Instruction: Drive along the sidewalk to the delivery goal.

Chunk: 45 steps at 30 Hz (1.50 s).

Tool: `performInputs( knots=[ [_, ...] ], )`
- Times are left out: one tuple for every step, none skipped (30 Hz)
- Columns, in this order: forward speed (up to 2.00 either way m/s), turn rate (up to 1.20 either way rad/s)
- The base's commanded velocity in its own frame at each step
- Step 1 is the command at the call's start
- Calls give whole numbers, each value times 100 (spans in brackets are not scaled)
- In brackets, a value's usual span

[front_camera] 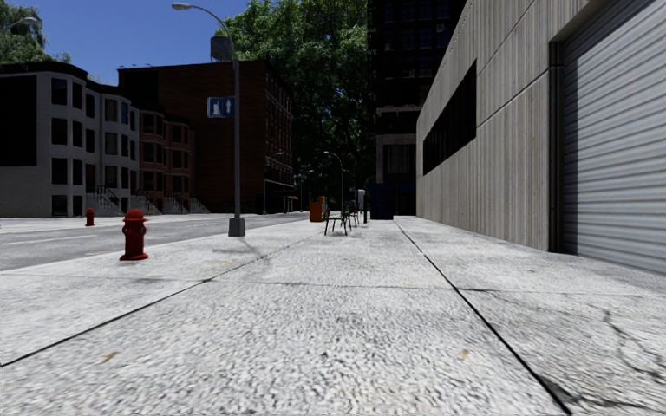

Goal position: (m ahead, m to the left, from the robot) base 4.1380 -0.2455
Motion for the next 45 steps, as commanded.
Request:
performInputs(
  knots=[
    [200,0],
    [200,0],
    [200,0],
    [200,0],
    [200,0],
    [200,0],
    [200,0],
    [200,0],
    [200,0],
    [200,0],
    [200,0],
    [200,0],
    [200,0],
    [200,0],
    [200,0],
    [200,0],
    [200,0],
    [200,0],
    [200,0],
    [200,0],
    [200,0],
    [200,0],
    [200,0],
    [200,0],
    [200,0],
    [200,0],
    [200,0],
    [200,0],
    [200,0],
    [200,0],
    [200,0],
    [200,0],
    [200,0],
    [200,0],
    [200,0],
    [200,0],
    [200,0],
    [200,0],
    [200,0],
    [200,0],
    [200,0],
    [200,0],
    [200,0],
    [200,0],
    [200,0]
  ],
)
